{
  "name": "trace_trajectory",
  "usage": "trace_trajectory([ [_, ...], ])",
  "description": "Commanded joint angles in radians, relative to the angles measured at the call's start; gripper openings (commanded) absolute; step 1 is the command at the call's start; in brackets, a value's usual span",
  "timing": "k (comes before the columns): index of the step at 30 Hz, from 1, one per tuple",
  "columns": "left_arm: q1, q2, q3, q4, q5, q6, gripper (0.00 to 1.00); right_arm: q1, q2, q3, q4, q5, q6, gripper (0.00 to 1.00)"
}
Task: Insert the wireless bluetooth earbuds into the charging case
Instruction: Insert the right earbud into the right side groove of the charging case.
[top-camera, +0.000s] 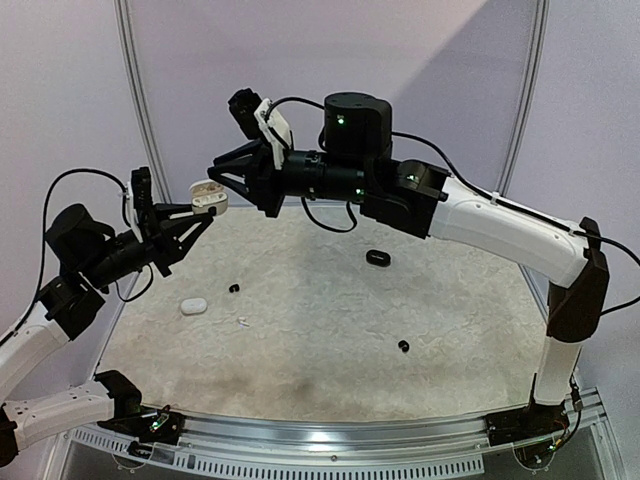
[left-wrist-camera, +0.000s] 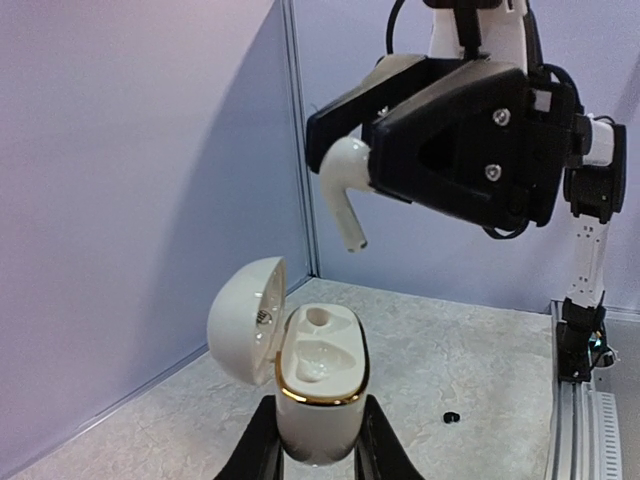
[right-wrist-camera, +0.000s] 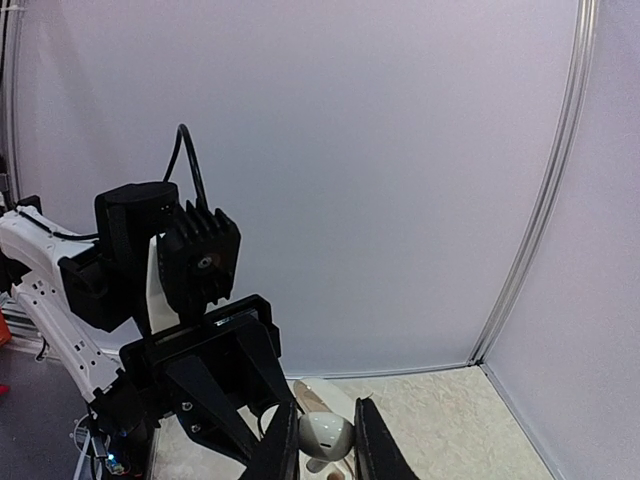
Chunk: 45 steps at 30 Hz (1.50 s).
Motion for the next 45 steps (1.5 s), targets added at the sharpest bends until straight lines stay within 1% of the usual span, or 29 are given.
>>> trace_trajectory([
  [1,0.004,-0.002,0.025,0.025,0.02,-0.022,0.0,0.002,0.015,-0.007,0.035,-0.012,-0.027,0.0],
  [22,0.004,-0.005,0.04,0.038,0.022,-0.065,0.0,0.001,0.032,-0.049,0.012,0.043,-0.116,0.0],
  [30,0.003,-0.002,0.045,0.044,0.0,-0.089,0.0,0.002,0.025,-0.077,0.019,0.031,-0.153,0.0],
  [31,0.004,-0.002,0.046,0.044,-0.003,-0.088,0.0,0.002,0.026,-0.077,0.017,0.027,-0.156,0.02],
  [34,0.004,-0.003,0.049,0.043,-0.013,-0.091,0.0,0.003,0.031,-0.08,0.008,0.026,-0.166,0.1],
  [37,0.004,-0.002,0.051,0.045,-0.016,-0.09,0.0,0.004,0.032,-0.086,0.009,0.024,-0.17,0.15],
  [45,0.004,-0.001,0.052,0.049,-0.01,-0.081,0.0,0.004,0.036,-0.087,0.008,0.027,-0.173,0.17],
])
